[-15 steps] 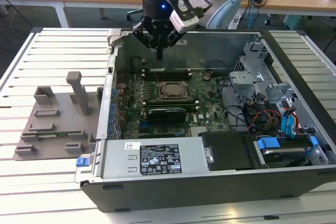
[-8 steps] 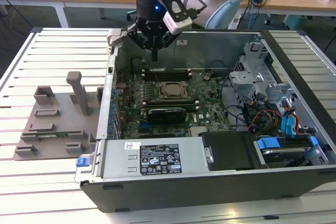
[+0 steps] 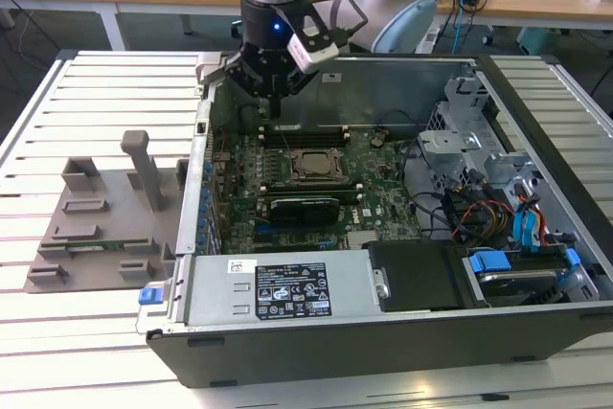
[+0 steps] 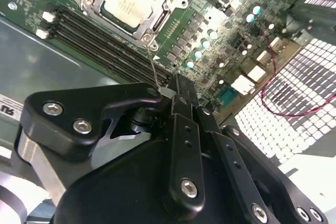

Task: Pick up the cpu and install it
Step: 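Install the first cpu locking lever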

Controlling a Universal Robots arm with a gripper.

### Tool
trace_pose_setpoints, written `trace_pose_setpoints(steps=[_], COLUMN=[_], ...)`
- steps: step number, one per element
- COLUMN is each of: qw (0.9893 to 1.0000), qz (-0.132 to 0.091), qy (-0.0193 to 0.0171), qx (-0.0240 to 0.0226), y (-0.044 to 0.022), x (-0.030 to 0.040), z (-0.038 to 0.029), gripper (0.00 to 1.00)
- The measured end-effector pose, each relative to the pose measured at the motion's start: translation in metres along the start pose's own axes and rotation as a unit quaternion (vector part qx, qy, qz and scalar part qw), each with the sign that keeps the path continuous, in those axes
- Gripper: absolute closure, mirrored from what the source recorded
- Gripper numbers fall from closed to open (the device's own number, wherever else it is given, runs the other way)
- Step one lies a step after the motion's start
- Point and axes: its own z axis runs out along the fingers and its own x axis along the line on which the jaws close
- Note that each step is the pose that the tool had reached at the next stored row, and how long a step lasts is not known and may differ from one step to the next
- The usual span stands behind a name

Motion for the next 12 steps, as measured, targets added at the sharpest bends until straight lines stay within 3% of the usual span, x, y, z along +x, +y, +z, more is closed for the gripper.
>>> trace_pose_setpoints(steps=[3,5,8,12], qw=[1.0000,1.0000,1.0000,1.0000], qz=[0.000,0.000,0.000,0.000], qy=[0.0000,-0.0001,0.0001,0.0001], qx=[0.0000,0.0000,0.0001,0.0001], y=[0.0065,0.0126,0.0141,0.0139], x=[0.0041,0.0062,0.0063,0.0037], z=[0.0074,0.0166,0.0251,0.0259], gripper=[0.89,0.89,0.89,0.89])
